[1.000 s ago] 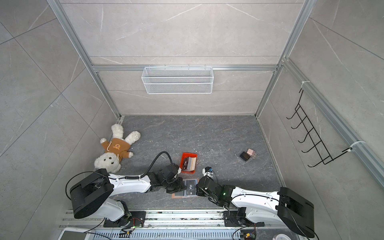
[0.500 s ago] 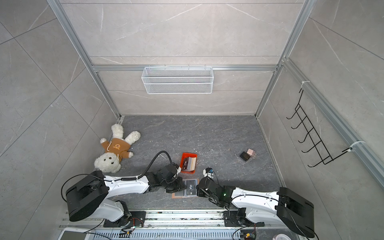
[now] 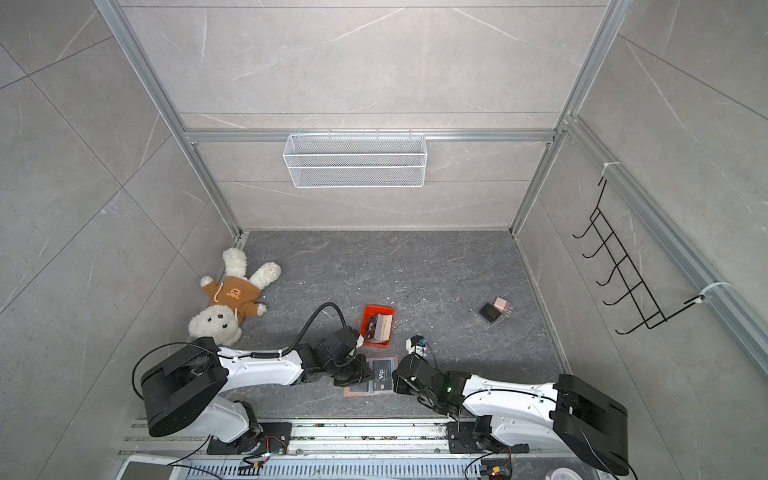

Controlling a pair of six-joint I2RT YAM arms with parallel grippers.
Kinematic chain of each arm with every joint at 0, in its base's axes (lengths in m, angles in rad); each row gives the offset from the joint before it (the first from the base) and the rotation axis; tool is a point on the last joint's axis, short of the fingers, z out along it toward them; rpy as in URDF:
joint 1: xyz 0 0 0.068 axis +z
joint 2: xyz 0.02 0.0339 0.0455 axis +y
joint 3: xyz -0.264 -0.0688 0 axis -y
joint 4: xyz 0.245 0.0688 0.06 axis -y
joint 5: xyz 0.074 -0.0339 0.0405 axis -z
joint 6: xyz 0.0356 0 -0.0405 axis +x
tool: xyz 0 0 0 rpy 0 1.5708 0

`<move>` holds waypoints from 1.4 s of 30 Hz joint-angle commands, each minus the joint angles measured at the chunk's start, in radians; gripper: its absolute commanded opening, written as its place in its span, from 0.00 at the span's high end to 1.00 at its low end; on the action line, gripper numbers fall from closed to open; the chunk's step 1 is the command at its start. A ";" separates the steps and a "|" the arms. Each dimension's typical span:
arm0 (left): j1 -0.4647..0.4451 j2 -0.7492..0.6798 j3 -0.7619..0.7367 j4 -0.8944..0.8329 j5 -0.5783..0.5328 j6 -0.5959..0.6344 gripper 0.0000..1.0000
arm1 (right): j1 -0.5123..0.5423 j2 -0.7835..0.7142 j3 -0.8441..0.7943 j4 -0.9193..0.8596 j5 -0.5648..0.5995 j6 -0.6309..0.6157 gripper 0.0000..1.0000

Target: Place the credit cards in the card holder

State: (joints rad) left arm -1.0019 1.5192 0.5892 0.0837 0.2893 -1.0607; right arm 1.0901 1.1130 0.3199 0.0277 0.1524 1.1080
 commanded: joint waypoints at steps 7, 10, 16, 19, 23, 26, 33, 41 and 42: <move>-0.006 0.028 0.012 0.004 -0.007 0.021 0.86 | 0.005 -0.001 -0.013 0.016 -0.001 0.019 0.82; -0.005 0.037 0.011 0.004 -0.007 0.016 0.88 | 0.004 -0.012 -0.022 0.020 -0.001 0.027 0.78; -0.005 0.048 0.012 0.005 -0.008 0.019 0.90 | 0.004 -0.014 -0.036 0.046 -0.019 0.024 0.73; -0.005 0.051 0.015 0.004 -0.006 0.021 0.90 | 0.005 0.003 -0.033 0.066 -0.033 0.010 0.73; -0.006 0.049 0.014 0.009 -0.004 0.018 0.91 | 0.005 0.038 -0.025 0.114 -0.067 -0.014 0.73; -0.007 0.045 0.008 0.028 0.003 0.010 0.91 | 0.004 0.060 -0.020 0.144 -0.083 -0.028 0.75; 0.001 -0.021 -0.006 0.039 0.011 0.008 0.87 | 0.005 0.059 -0.003 0.112 -0.060 -0.035 0.77; 0.069 -0.170 -0.010 0.000 0.047 0.073 0.75 | 0.007 0.068 0.050 0.046 -0.047 -0.061 0.77; 0.084 -0.187 -0.015 -0.001 0.050 0.080 0.75 | 0.008 0.068 0.060 0.038 -0.044 -0.064 0.76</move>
State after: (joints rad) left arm -0.9443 1.3849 0.5831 0.0967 0.3107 -1.0302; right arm 1.0901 1.1728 0.3378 0.1127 0.0849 1.0840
